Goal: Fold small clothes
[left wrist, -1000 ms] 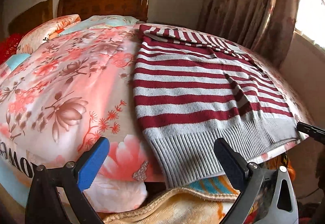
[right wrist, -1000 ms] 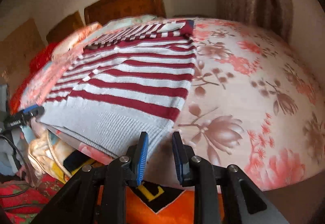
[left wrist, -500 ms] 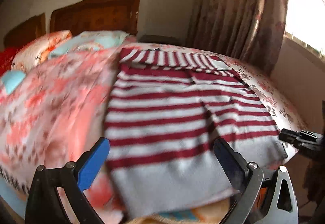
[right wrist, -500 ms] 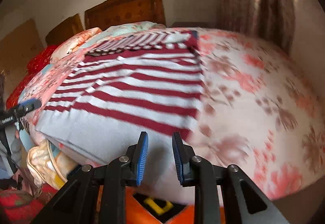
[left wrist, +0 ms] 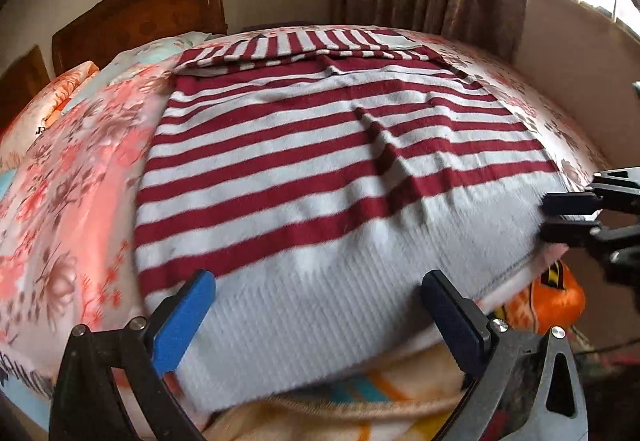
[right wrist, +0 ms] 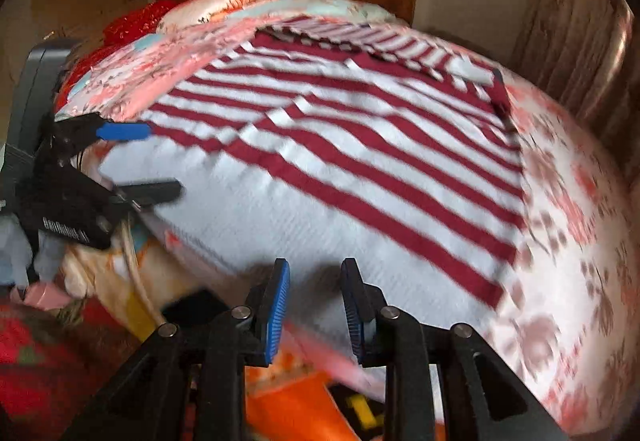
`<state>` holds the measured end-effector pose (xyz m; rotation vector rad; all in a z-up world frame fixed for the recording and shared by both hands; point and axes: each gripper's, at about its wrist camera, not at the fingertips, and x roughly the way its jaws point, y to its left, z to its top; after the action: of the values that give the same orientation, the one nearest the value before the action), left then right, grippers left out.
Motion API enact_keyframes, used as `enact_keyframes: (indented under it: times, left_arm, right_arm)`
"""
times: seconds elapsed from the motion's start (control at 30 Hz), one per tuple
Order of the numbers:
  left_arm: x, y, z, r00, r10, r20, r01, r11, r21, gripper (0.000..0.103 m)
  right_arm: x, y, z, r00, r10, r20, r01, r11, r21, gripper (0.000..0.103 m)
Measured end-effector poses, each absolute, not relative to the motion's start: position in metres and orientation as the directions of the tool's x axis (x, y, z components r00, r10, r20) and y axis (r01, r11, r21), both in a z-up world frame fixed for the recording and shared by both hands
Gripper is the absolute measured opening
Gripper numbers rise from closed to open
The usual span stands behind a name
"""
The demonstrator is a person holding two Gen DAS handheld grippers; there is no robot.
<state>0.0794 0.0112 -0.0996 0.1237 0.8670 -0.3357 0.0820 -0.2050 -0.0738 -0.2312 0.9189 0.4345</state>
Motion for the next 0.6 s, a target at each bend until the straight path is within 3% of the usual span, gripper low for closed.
enact_keyframes:
  times: [0.2, 0.33, 0.43, 0.6]
  left_arm:
    - [0.076, 0.005, -0.091, 0.601, -0.264, -0.754, 0.336, 0.94, -0.061, 0.103]
    - [0.074, -0.023, -0.077, 0.661, -0.273, -0.699, 0.369, 0.929, -0.015, 0.103]
    - [0.081, -0.038, -0.091, 0.638, -0.247, -0.729, 0.388, 0.921, 0.028, 0.103]
    - [0.077, -0.017, -0.098, 0.614, -0.287, -0.735, 0.389, 0.921, -0.034, 0.103]
  right_arm:
    - [0.069, -0.218, -0.068, 0.544, 0.208, -0.813, -0.405, 0.913, -0.038, 0.027]
    - [0.08, -0.201, -0.056, 0.594, 0.285, -0.752, -0.416, 0.909, 0.015, 0.027]
    - [0.095, -0.181, -0.069, 0.579, 0.266, -0.771, -0.423, 0.906, -0.005, 0.027]
    - [0.086, -0.185, -0.081, 0.578, 0.266, -0.771, -0.465, 0.884, -0.043, 0.028]
